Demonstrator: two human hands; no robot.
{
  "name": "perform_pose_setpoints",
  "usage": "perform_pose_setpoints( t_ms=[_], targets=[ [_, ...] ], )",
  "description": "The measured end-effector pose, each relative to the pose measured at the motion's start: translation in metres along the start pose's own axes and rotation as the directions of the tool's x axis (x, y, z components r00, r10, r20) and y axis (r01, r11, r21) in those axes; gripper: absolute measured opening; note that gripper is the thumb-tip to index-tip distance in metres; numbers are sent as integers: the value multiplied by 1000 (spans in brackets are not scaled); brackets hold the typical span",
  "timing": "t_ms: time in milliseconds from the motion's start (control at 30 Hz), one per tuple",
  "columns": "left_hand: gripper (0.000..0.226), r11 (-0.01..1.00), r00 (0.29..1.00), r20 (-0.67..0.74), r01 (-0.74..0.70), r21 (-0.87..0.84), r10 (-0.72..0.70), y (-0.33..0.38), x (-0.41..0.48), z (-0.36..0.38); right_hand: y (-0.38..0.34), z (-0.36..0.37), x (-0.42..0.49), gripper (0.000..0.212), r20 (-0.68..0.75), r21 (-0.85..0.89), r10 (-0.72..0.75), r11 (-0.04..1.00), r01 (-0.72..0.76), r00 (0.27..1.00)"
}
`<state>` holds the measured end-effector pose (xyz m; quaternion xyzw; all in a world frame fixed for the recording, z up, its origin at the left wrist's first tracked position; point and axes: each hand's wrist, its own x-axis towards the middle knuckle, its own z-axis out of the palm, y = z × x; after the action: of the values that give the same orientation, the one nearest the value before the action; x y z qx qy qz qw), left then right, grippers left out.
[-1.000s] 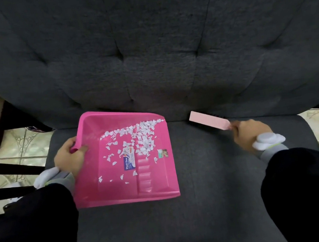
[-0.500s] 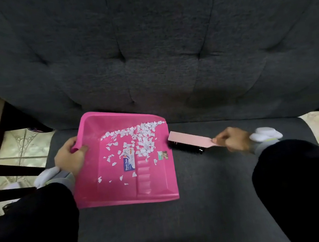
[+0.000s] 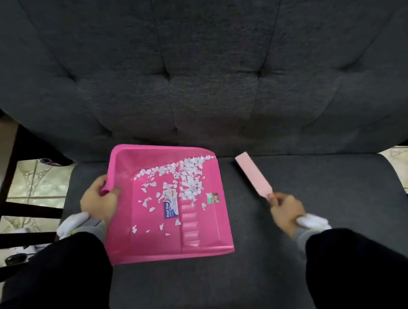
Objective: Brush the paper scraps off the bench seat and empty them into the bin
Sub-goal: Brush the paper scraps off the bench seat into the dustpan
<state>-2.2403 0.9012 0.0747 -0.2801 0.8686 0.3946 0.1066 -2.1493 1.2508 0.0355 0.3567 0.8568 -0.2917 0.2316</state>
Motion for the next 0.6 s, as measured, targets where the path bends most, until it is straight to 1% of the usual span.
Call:
perform_pose_setpoints(
  t_ms=[33, 67, 133, 167, 200, 267, 300, 333, 433, 533, 600],
  targets=[
    [30, 1000, 1000, 4, 1, -8, -1, 0, -3, 0, -1, 9, -9, 28, 58, 91, 29, 995, -34, 998],
    [29, 1000, 1000, 10, 6, -15, -6, -1, -8, -2, -2, 13, -19, 28, 146, 203, 52, 976, -81, 988],
    [28, 1000, 999, 34, 11, -20, -11, -2, -18, -2, -5, 11, -36, 28, 336, 436, 71, 872, -222, 939],
    [27, 999, 999, 42, 18, -28, -17, -3, -26, -2, -8, 7, -44, 30, 386, 529, 50, 806, -266, 921],
    [28, 999, 999, 45, 24, -39, -22, -4, -32, -2, -12, 2, -50, 32, 402, 602, 16, 749, -277, 916],
    [28, 996, 999, 37, 42, -82, -39, -5, -48, -4, -18, -8, -59, 35, 375, 672, -41, 701, -241, 926],
    [28, 992, 998, 35, 50, -112, -47, -4, -53, -1, -20, -12, -58, 37, 352, 681, -59, 701, -212, 934],
    [27, 986, 998, 25, 63, -151, -60, -2, -62, -3, -22, -17, -61, 40, 321, 667, -82, 727, -164, 943],
    [25, 964, 998, -6, 62, -258, -66, 9, -82, -10, -27, -41, -65, 45, 241, 556, -147, 831, -13, 959],
    [24, 947, 998, -48, 20, -321, -38, 27, -99, -20, -36, -68, -65, 47, 179, 384, -233, 911, 150, 956],
    [23, 934, 996, -86, -1, -358, -32, 36, -114, -28, -43, -86, -71, 47, 151, 223, -312, 935, 275, 938]
  ],
)
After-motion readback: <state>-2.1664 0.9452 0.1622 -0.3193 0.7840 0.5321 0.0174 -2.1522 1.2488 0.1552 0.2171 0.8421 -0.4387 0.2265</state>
